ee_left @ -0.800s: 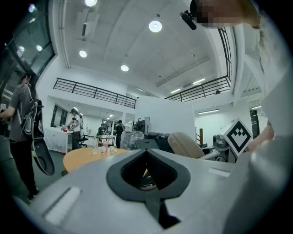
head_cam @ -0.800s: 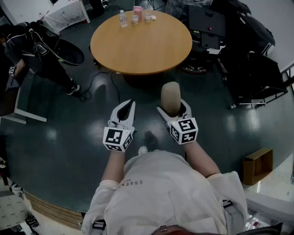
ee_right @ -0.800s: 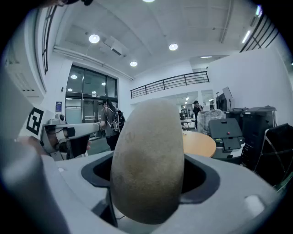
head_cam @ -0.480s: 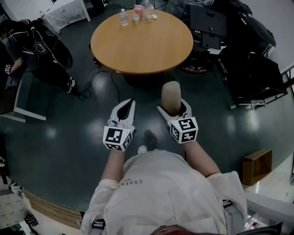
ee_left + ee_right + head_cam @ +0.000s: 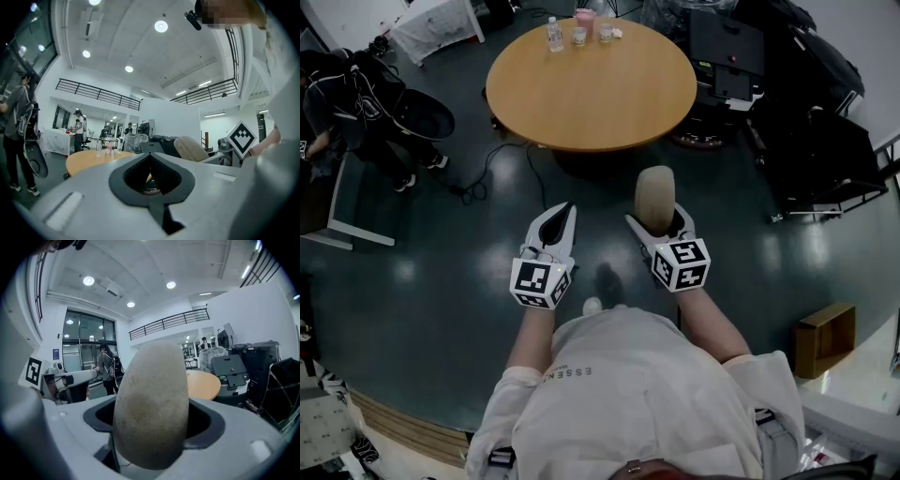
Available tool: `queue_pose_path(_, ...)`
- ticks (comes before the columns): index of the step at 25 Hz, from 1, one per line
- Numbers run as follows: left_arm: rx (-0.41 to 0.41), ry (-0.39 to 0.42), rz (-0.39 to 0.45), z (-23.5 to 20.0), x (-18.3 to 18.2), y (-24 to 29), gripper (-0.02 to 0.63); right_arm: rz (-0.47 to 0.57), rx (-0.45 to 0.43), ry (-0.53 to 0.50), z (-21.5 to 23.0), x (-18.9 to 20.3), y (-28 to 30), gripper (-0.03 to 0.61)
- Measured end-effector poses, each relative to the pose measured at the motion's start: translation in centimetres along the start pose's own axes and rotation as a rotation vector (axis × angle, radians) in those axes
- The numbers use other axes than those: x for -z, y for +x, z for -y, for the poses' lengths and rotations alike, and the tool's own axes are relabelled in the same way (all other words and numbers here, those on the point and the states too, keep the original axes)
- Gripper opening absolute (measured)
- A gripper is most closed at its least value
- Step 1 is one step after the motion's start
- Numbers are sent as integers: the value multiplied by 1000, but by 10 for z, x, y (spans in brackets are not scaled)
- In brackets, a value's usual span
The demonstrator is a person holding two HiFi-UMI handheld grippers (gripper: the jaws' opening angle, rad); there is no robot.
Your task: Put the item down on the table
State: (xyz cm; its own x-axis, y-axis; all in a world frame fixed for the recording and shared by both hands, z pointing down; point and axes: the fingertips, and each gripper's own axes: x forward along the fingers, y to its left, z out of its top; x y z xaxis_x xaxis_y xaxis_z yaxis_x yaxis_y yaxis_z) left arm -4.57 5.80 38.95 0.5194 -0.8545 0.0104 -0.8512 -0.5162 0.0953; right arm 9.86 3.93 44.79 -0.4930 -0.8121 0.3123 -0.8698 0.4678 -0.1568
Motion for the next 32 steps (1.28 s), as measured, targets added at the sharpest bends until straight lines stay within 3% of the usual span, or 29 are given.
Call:
queue_pose_path(17, 4, -41, -24, -72, 19, 5, 17, -53, 43, 28, -12, 8, 65, 386)
queue_pose_path(25, -16, -15, -39, -105, 21, 71, 17, -70, -2, 26, 24, -9, 132, 385)
queue_pose_path(32, -52, -9, -26, -138, 12, 159, 15, -72, -38, 19, 93, -44, 202, 385)
